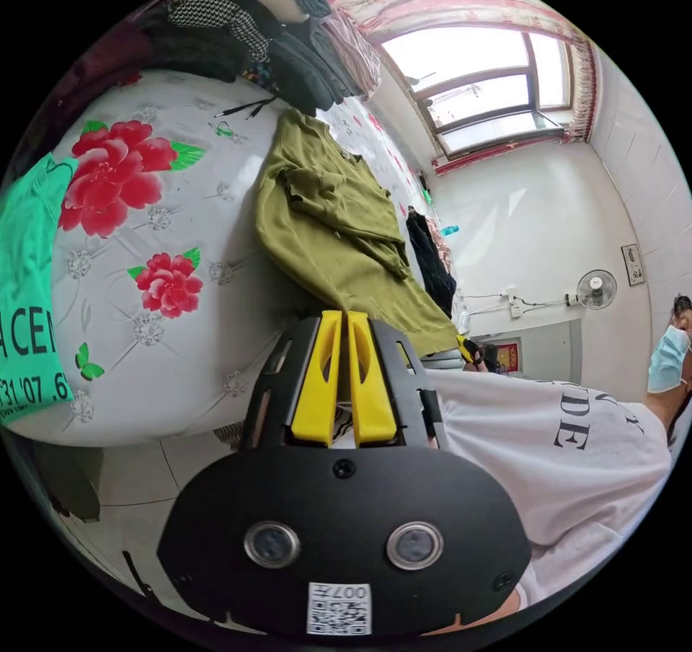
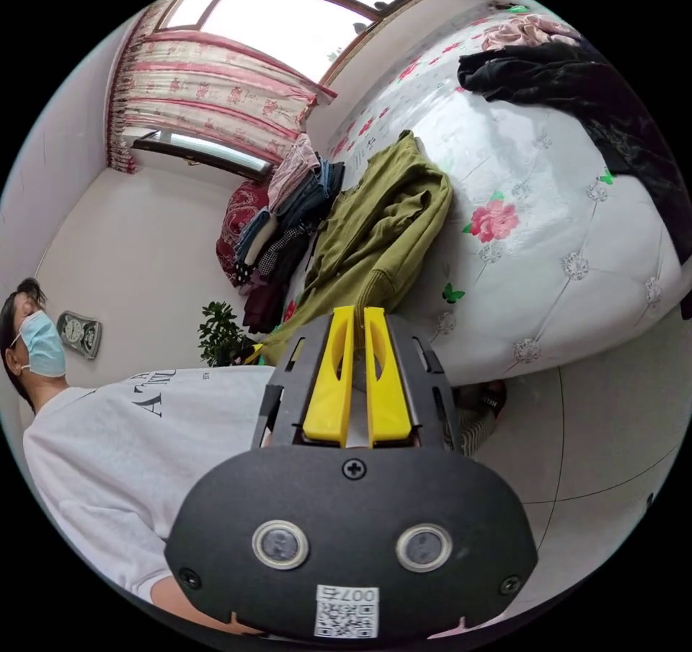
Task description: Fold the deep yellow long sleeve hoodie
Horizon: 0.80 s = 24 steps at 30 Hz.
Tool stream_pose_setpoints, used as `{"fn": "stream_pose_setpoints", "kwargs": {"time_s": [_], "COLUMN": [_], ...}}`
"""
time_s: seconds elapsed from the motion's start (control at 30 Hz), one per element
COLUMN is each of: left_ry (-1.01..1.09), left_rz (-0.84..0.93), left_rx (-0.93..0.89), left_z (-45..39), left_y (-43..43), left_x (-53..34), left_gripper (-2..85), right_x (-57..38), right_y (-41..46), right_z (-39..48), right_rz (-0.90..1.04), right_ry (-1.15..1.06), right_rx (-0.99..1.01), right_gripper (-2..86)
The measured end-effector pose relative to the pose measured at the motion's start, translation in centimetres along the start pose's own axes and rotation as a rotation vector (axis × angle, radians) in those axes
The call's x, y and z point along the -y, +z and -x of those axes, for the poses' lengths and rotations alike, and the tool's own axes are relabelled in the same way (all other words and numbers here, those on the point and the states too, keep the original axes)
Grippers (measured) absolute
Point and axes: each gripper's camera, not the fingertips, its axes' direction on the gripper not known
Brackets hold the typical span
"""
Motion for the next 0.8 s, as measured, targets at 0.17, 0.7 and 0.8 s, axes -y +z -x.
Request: {"fn": "stream_pose_setpoints", "kwargs": {"time_s": [0.17, 0.7, 0.8], "left_ry": [-0.026, -0.204, -0.139], "left_rz": [0.043, -0.254, -0.246], "left_rx": [-0.016, 0.097, 0.168], "left_z": [0.4, -0.7, -0.8], "left_y": [0.6, 5.7, 7.0], "left_x": [2.3, 27.0, 27.7], "left_gripper": [-0.9, 6.5, 8.2], "right_x": [-1.1, 25.4, 24.9], "right_y": [0.4, 12.5, 16.4], "right_z": [-2.6, 2.8, 2.0], "right_rz": [0.01, -0.186, -0.184], "right_ry": [0.078, -0.003, -0.013], "right_rx": [0.021, -0.02, -0.112], "right_gripper": [0.0, 2.5, 3.4]}}
